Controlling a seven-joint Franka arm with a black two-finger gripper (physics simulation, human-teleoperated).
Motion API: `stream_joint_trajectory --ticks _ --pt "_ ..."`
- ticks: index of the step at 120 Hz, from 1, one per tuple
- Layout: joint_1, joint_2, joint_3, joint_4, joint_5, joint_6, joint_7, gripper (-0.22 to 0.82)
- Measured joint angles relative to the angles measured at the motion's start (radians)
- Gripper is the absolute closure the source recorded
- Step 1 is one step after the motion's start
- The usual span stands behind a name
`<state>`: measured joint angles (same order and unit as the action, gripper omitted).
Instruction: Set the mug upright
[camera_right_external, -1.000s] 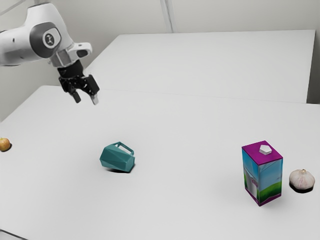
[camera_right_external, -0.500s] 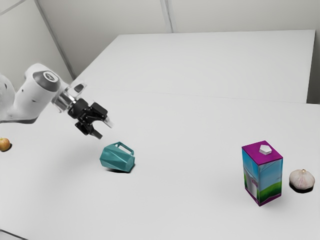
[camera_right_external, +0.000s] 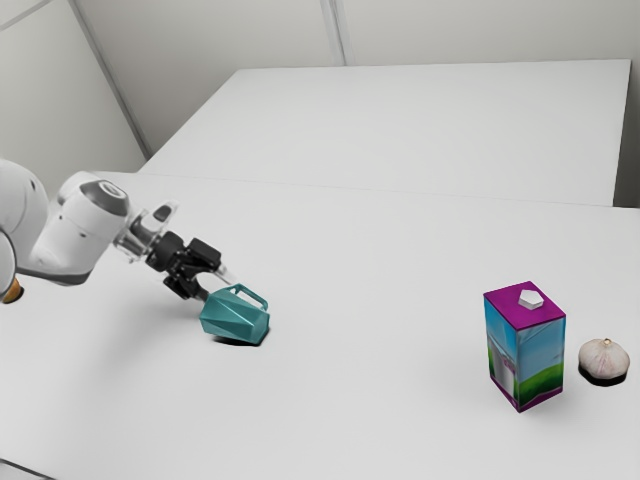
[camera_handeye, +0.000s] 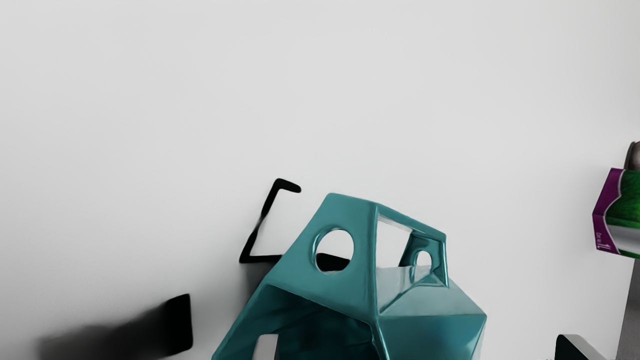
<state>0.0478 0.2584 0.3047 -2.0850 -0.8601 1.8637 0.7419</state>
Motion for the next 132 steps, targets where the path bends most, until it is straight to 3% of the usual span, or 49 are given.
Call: stream_joint_trajectory --ticks 33,53,67,107,132 --pt "0.000 -0.066 -0.028 -0.108 -0.010 0.023 0.062 0.02" --pt "0.001 -0.077 -0.029 -0.117 -0.013 0.031 0.087 0.34" --pt "0.002 -0.088 -0.038 -0.115 -0.015 0.033 0.101 0.49" --pt "0.001 -0.111 -0.076 -0.103 -0.033 0.035 0.123 0.69" --pt "0.001 -0.130 -0.089 -0.086 -0.025 0.036 0.125 0.75"
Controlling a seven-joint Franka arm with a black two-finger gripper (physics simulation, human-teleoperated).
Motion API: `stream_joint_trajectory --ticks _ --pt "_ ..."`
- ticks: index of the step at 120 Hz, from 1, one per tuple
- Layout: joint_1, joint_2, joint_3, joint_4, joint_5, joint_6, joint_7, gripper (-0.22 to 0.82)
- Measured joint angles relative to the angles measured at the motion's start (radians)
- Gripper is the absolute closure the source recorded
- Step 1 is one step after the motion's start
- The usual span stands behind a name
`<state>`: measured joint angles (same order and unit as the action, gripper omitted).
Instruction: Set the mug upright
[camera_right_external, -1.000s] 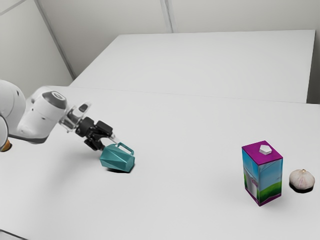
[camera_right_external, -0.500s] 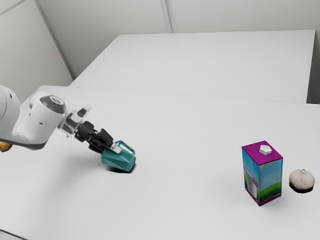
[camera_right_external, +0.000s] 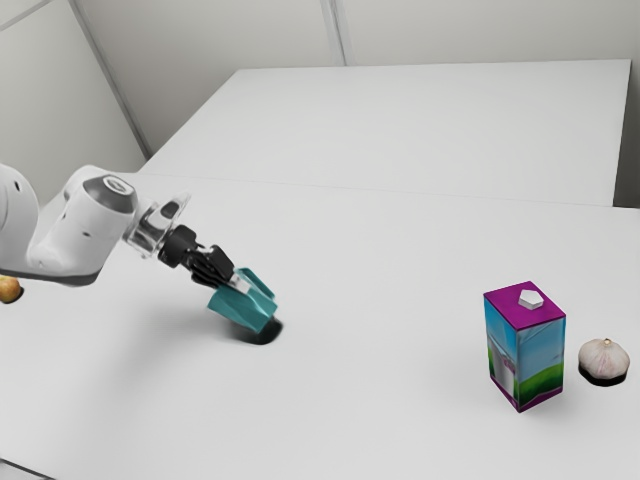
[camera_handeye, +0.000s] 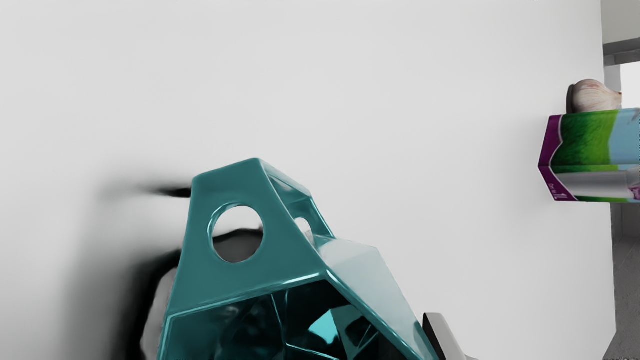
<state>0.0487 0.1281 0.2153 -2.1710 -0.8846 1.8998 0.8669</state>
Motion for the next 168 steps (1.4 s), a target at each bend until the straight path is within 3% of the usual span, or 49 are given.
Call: stream_joint_trajectory --ticks 24,53,71,92,129,168 --pt "0.000 -0.055 -0.021 0.013 0.071 0.024 -0.021 0.77" --pt "0.003 -0.149 -0.076 -0.020 0.562 0.187 -0.146 0.78" --pt "0.006 -0.241 -0.120 -0.169 0.787 0.318 -0.259 0.78" --pt "-0.002 -0.354 -0.150 -0.311 0.873 0.440 -0.379 0.78" --pt "-0.015 -0.363 -0.233 -0.324 0.859 0.497 -0.567 0.78" --pt "-0.087 -0.258 -0.255 -0.256 0.823 0.531 -0.698 0.78"
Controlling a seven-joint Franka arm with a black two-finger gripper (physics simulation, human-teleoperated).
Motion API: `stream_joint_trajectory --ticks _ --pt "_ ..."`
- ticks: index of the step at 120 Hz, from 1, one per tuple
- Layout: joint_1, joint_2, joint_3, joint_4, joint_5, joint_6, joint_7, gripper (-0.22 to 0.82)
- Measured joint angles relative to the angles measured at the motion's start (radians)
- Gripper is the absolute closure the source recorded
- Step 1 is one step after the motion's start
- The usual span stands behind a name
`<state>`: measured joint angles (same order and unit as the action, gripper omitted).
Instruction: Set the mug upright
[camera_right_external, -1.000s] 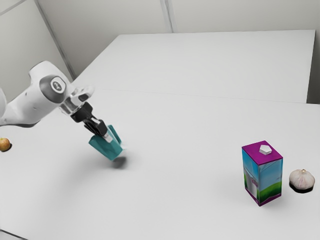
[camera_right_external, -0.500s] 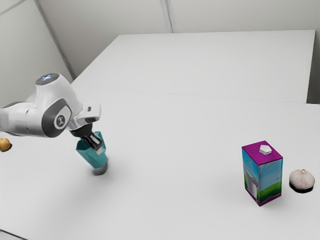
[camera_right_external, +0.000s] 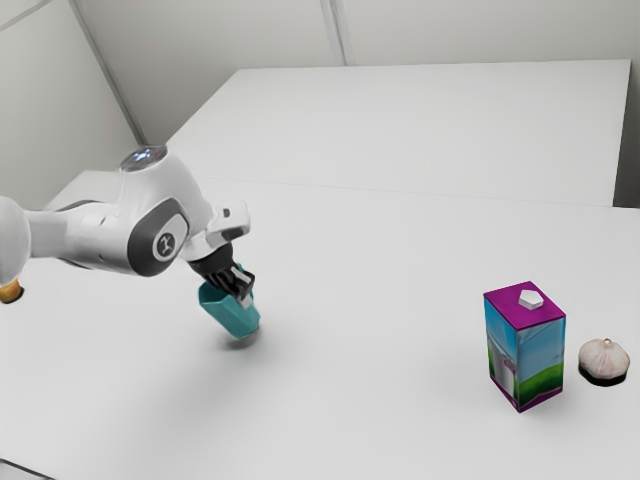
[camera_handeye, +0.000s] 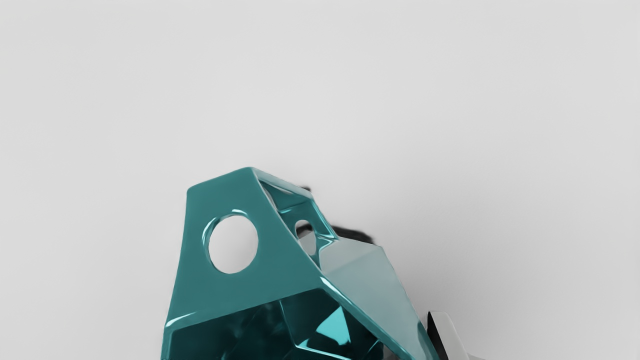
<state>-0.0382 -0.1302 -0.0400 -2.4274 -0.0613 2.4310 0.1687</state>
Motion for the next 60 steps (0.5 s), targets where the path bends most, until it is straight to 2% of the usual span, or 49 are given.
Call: stream_joint_trajectory --ticks 60 --pt "-0.028 0.110 -0.011 0.116 0.007 0.054 -0.101 0.78"
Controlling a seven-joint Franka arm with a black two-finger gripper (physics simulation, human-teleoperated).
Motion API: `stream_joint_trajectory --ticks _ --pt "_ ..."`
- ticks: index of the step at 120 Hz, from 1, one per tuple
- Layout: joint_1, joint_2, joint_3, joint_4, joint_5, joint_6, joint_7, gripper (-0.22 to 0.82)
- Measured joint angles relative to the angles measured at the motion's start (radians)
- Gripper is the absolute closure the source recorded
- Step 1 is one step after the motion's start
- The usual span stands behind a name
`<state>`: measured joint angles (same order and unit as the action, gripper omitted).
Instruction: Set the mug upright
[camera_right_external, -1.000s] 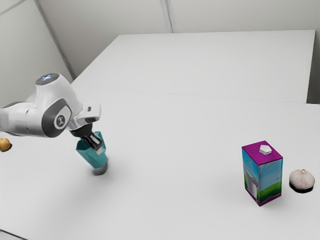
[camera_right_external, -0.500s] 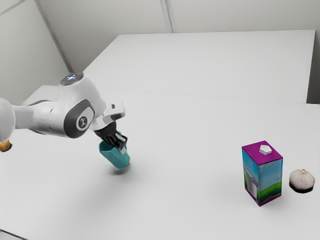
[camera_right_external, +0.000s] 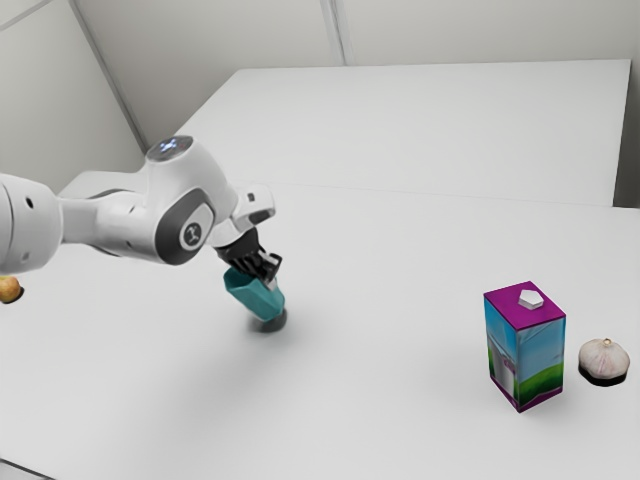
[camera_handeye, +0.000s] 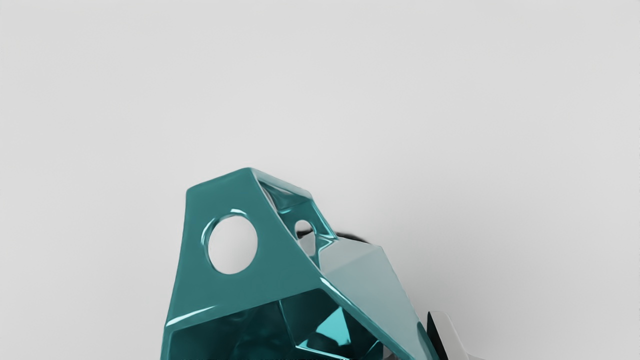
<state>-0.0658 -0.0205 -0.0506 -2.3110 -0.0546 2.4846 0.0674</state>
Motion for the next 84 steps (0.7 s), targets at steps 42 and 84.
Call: stream_joint_trajectory --ticks 42,84 --pt "-0.017 0.027 0.019 0.035 0.181 -0.055 -0.103 0.78" --pt "-0.010 0.057 0.008 0.038 0.199 -0.072 -0.174 0.78"
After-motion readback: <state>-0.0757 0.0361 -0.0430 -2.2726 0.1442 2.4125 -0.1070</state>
